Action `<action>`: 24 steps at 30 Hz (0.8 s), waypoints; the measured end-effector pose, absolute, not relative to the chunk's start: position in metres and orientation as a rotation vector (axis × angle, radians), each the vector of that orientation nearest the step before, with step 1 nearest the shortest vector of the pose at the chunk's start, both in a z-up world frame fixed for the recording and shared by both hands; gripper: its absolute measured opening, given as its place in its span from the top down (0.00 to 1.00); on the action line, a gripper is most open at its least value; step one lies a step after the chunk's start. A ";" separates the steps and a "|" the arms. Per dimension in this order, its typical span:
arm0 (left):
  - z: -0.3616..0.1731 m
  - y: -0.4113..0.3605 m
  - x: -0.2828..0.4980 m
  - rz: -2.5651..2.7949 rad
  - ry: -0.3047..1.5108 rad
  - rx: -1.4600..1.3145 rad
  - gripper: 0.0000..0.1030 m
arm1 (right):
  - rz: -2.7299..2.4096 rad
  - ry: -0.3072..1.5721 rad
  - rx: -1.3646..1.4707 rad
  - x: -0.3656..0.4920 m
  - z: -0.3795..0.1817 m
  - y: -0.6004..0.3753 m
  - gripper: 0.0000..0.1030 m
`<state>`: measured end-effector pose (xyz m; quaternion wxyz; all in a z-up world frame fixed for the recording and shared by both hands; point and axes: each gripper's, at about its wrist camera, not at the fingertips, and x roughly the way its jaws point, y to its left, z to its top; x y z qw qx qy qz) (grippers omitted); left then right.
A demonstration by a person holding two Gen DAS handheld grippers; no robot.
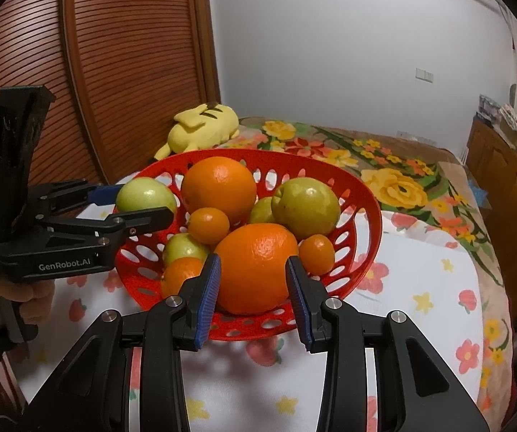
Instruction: Organize fruits
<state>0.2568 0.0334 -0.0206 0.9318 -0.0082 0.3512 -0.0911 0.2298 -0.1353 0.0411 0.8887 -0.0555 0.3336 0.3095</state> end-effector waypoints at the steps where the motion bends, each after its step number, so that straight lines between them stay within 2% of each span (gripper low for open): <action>1: -0.021 0.034 0.257 -0.188 0.720 -0.018 0.45 | 0.643 0.694 -0.114 0.230 0.040 -0.135 0.63; 5: -0.014 0.035 0.253 -0.193 0.688 -0.033 0.41 | 0.643 0.700 -0.098 0.230 0.038 -0.139 0.61; 19: -0.015 0.038 0.213 -0.195 0.640 -0.059 0.40 | 0.619 0.675 -0.046 0.215 0.033 -0.151 0.58; 21: -0.017 0.038 0.208 -0.193 0.631 -0.055 0.34 | 0.613 0.664 -0.035 0.211 0.034 -0.153 0.56; 24: -0.017 0.039 0.203 -0.187 0.611 -0.053 0.32 | 0.593 0.645 -0.033 0.205 0.034 -0.155 0.52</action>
